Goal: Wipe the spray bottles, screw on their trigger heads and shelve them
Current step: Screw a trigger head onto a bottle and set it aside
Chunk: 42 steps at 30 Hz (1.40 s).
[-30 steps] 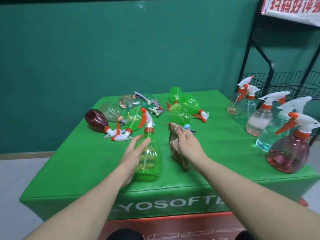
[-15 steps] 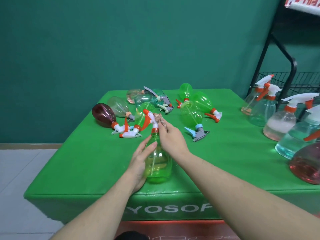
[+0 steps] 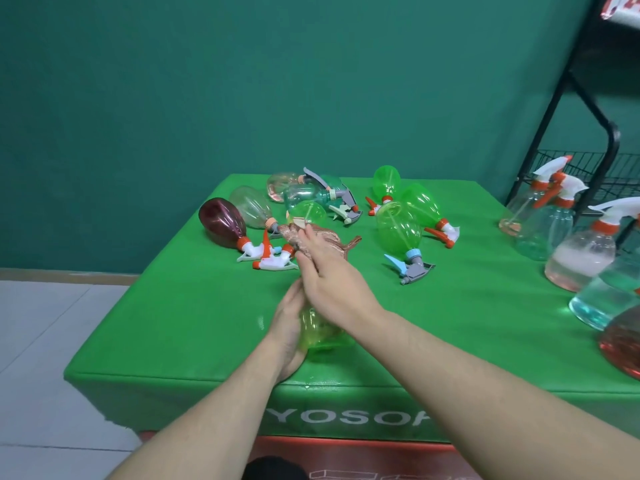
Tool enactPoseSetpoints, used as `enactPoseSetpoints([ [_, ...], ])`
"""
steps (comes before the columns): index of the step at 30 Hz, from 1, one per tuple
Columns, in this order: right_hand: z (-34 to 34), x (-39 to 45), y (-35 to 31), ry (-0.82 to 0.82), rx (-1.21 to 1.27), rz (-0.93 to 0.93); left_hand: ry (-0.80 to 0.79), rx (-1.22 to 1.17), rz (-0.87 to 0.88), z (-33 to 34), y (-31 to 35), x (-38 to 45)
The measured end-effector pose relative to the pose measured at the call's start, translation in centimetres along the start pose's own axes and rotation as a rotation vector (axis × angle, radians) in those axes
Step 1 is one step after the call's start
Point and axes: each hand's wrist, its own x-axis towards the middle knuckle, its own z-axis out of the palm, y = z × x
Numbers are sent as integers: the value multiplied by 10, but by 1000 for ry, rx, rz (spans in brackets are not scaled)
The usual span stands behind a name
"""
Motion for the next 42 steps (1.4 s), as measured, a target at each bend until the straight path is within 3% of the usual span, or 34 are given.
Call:
enactPoseSetpoints([
  [11,-6,6,19,-2,119,152,-21,11,-32,-4,-2,5],
  [27,-33,-8,21,-222,-257,-285,-18,-22,-61,-1,-2,4],
  [32,-41,8,19,-206,-457,-288,27,110,-31,-2,-5,8],
  [42,-31,8,18,-185,-314,-330,46,123,-33,4,1,1],
])
